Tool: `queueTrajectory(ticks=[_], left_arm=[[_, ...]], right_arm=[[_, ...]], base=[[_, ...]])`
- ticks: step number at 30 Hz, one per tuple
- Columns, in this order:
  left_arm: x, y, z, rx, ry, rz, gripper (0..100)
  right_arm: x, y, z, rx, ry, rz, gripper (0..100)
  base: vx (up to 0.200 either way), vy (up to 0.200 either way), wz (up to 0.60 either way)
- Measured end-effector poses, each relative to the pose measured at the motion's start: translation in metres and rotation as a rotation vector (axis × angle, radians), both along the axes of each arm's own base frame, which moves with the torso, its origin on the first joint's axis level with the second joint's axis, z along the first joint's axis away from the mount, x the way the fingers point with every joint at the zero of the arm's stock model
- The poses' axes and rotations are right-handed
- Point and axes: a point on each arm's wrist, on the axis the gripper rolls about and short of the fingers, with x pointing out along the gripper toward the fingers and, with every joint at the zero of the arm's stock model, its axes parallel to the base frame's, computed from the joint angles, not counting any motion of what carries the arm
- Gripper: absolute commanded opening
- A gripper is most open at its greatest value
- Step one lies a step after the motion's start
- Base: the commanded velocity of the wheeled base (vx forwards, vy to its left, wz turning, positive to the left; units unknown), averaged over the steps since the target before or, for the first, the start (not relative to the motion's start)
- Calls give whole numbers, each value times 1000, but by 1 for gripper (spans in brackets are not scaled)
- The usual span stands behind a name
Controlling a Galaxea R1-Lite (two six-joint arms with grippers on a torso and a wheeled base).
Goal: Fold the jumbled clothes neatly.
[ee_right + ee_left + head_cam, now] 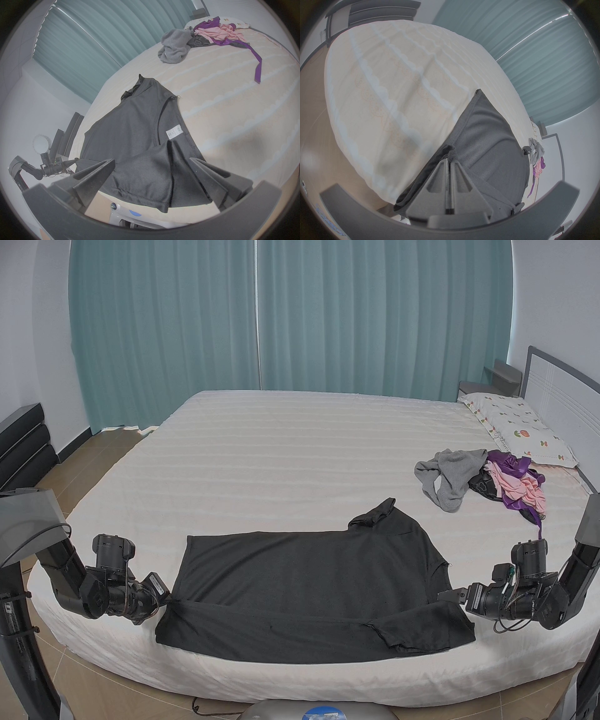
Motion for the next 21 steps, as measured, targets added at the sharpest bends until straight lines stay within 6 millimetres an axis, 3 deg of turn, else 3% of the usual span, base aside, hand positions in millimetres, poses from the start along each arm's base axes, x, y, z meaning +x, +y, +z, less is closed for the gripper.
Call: queueTrajectory(ticks=[6,21], left_arm=[[0,-1,2,0,-4,-4,0],[-2,-2,1,-6,16,-5,0]], right_arm=[[10,3,-2,13,-20,42,100],[28,-1,-34,21,-74,135,100]], base=[[0,0,0],[0,0,0]])
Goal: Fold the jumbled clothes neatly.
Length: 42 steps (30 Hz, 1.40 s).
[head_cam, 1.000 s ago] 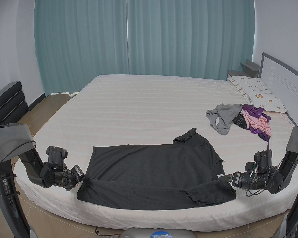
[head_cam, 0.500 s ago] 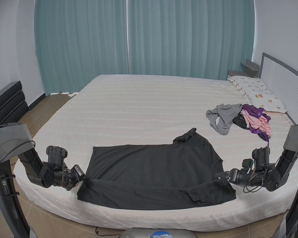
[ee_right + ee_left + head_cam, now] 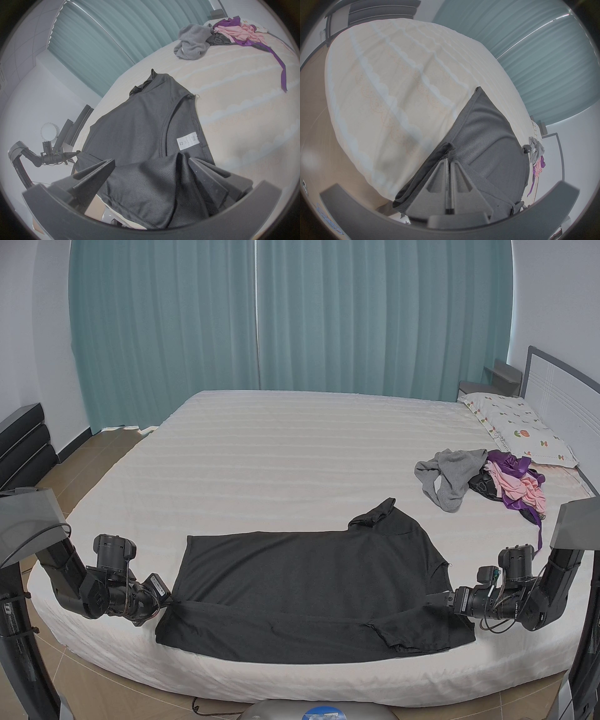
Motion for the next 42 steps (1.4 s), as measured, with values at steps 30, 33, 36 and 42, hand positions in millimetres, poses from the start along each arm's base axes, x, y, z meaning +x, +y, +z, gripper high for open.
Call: queueTrajectory(ticks=[30,33,36,42], left_arm=[[1,-5,-1,4,3,-16,0],[2,-5,-1,5,-1,-15,0],[2,-5,-1,5,-1,-16,0],[1,-5,1,6,-7,-15,0]], right_arm=[[1,-20,-11,-46,-14,-20,0],[1,-22,-10,-45,-19,-25,0],[1,-21,-9,-45,-21,-22,0],[1,-20,-9,-44,-20,-19,0]], base=[[0,0,0],[0,0,0],[0,0,0],[0,0,0]])
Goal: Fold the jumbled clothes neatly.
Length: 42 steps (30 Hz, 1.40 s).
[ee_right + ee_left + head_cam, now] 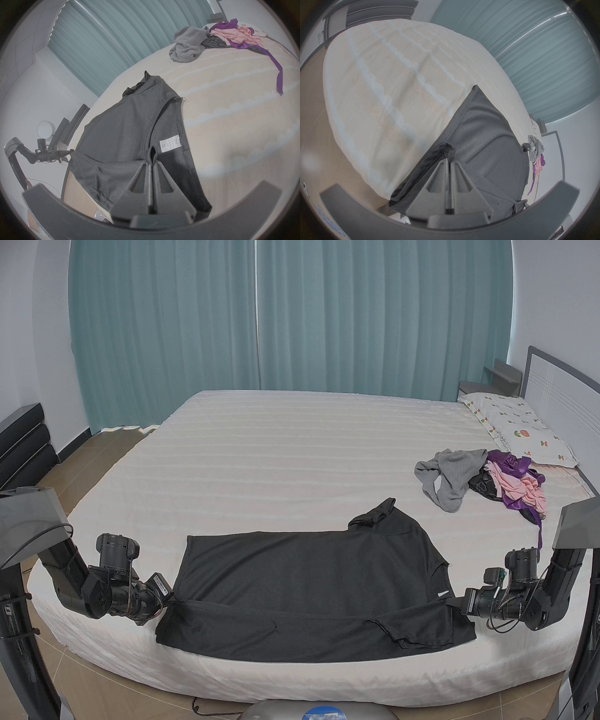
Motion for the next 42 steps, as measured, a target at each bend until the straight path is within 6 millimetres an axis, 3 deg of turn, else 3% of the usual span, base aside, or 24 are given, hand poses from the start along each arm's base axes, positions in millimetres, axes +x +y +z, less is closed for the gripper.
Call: queueTrajectory(ticks=[2,3,21,29,30,42], left_arm=[[0,0,1,-1,-1,0,0],[-1,0,1,0,-1,0,100],[7,0,10,-10,-67,-18,100],[11,-1,7,18,-114,-127,100],[11,-1,5,22,-109,-133,0],[15,1,-5,34,-88,-122,0]], right_arm=[[0,0,0,0,0,0,0],[0,0,0,0,1,0,0],[1,2,2,4,-7,0,0],[1,2,3,5,-7,1,0],[1,2,3,4,-6,1,0],[0,5,7,11,-58,5,0]], base=[[0,0,0],[0,0,0],[0,0,0],[0,0,0],[0,0,0],[0,0,0]])
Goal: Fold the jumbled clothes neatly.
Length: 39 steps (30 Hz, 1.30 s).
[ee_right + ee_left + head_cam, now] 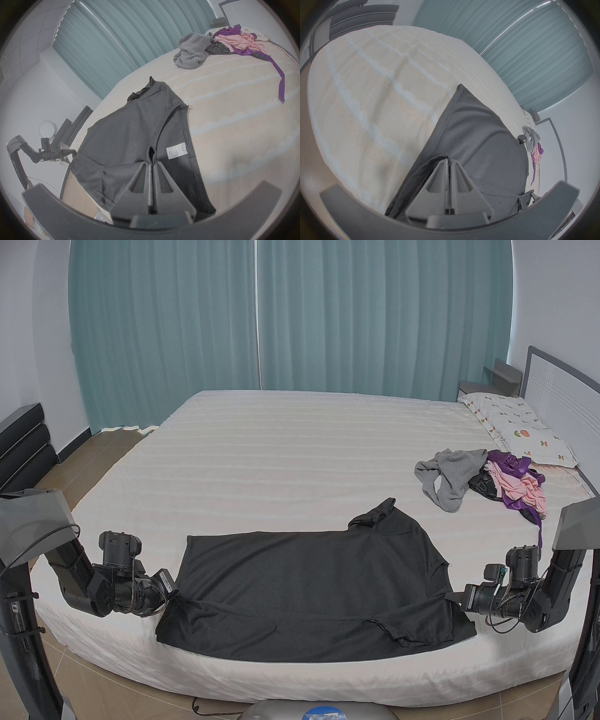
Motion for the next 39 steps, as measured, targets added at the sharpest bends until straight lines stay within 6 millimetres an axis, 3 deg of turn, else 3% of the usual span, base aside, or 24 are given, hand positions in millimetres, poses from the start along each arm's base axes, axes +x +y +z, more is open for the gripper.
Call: queueTrajectory(ticks=[8,39], left_arm=[[-8,8,2,-7,19,34,0],[-62,14,61,-21,-40,104,0]], right_arm=[[-3,0,3,31,-23,-25,0],[-50,-1,43,79,-98,-20,0]], base=[[0,0,0],[0,0,0]])
